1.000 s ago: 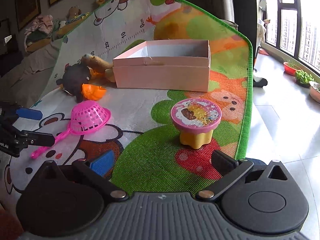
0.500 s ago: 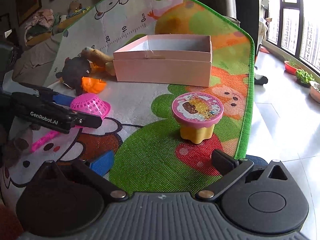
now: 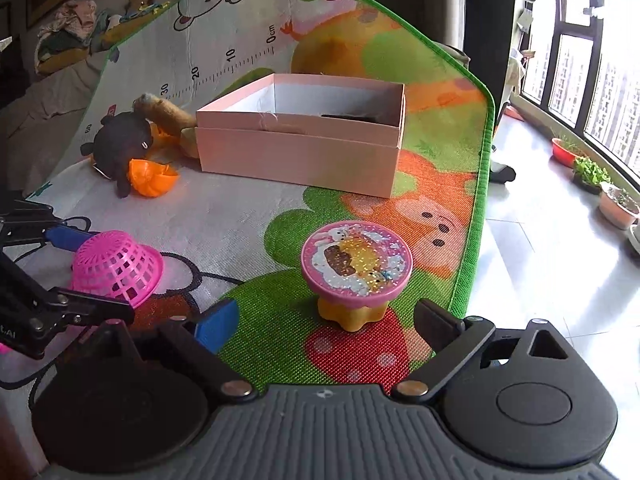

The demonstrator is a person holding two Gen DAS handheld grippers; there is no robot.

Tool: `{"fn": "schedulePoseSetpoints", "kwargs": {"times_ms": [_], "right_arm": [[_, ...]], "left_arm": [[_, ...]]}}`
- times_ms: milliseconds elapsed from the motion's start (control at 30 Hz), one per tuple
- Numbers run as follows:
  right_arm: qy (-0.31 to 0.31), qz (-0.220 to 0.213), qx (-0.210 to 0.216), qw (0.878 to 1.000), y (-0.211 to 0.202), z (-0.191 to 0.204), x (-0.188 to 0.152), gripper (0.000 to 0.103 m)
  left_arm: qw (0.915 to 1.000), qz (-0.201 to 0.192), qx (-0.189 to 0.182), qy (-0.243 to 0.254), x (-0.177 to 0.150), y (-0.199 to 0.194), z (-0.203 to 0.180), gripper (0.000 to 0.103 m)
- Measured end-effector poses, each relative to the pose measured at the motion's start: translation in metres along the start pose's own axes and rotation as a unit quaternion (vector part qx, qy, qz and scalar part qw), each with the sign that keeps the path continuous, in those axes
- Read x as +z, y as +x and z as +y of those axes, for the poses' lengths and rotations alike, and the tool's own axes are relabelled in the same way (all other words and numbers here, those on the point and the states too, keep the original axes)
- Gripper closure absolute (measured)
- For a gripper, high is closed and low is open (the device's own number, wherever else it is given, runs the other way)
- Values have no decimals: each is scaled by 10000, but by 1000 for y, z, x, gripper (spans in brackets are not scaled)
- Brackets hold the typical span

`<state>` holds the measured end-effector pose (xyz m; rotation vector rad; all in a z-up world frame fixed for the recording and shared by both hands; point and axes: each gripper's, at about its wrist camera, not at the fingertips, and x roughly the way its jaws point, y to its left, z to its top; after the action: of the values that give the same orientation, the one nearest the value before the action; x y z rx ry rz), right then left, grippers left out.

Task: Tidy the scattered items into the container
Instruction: 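Grasp the upright yellow cup toy by its body with the right tool, then lower the cup toy and the pink strainer into the pink box, opening both tools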

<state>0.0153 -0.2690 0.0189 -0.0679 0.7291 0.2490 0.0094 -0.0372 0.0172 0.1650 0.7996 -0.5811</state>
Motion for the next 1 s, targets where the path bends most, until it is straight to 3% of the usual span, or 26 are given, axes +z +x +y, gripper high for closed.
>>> {"fn": "schedulePoseSetpoints", "kwargs": {"times_ms": [100, 267, 367, 533, 633, 1000], "right_arm": [[132, 20, 59, 9999, 6, -4, 5, 21], [141, 75, 100, 9998, 6, -4, 11, 53], [91, 132, 201, 9997, 3, -2, 12, 60], [3, 169, 303, 9994, -2, 2, 12, 61], [-43, 142, 315, 9994, -9, 6, 14, 62], [-138, 137, 445, 9988, -42, 25, 9, 63]], "left_arm": [[10000, 2, -52, 7, -3, -2, -5, 15], [10000, 11, -91, 0, -5, -4, -10, 14], [10000, 36, -44, 30, -6, -3, -11, 9], [9999, 19, 4, 132, -8, -3, -14, 9], [9998, -1, 44, 194, -8, -4, -15, 15], [9995, -152, -43, 283, -6, -25, -30, 16]]}}
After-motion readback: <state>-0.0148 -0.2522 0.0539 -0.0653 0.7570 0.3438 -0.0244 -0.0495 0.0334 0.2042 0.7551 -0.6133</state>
